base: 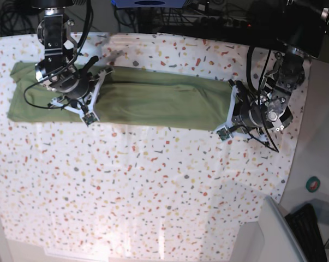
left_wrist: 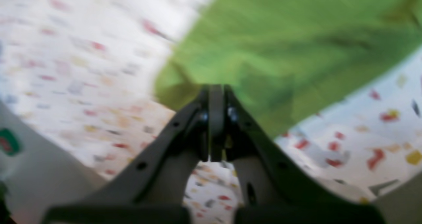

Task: Layout the t-shirt on the table in an organized manner, then fold the t-shirt properly
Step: 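Release the strip end and regrasp it with the left gripper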

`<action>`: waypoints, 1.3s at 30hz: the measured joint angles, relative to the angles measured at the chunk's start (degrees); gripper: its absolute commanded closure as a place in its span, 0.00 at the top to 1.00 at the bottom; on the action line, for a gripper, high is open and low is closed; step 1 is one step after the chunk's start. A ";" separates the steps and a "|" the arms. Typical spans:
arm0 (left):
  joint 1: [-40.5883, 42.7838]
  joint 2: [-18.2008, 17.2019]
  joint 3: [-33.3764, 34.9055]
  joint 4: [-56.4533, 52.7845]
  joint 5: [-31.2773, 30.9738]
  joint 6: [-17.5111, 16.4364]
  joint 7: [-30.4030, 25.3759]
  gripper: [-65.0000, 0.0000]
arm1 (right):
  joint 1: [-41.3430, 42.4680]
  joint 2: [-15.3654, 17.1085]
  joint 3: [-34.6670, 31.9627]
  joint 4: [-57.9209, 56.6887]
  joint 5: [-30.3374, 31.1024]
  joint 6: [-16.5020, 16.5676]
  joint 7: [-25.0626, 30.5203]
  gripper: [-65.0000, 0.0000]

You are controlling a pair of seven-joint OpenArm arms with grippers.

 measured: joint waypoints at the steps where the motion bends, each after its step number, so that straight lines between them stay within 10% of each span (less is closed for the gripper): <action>1: 0.48 0.37 -0.35 0.02 0.00 0.00 0.15 0.00 | 0.00 0.00 0.00 -0.02 -0.02 0.00 0.02 0.06; 22: 2.93 1.77 -6.05 -4.76 0.22 0.26 -10.71 0.00 | -0.04 -0.15 0.00 -0.22 0.00 0.00 0.00 0.06; 31: 11.21 6.21 -32.65 7.28 -3.93 0.37 -10.71 0.02 | 0.00 -0.15 0.00 -0.22 0.00 0.00 0.11 0.06; 35: 13.25 6.43 -36.85 3.13 -13.05 0.09 -10.75 0.72 | 0.00 0.04 0.00 -0.24 -0.07 0.02 0.00 0.06; 39: 11.89 5.77 -37.24 -6.75 -22.25 0.28 -11.17 0.94 | 0.04 0.02 0.00 -0.13 -0.02 0.02 0.02 0.06</action>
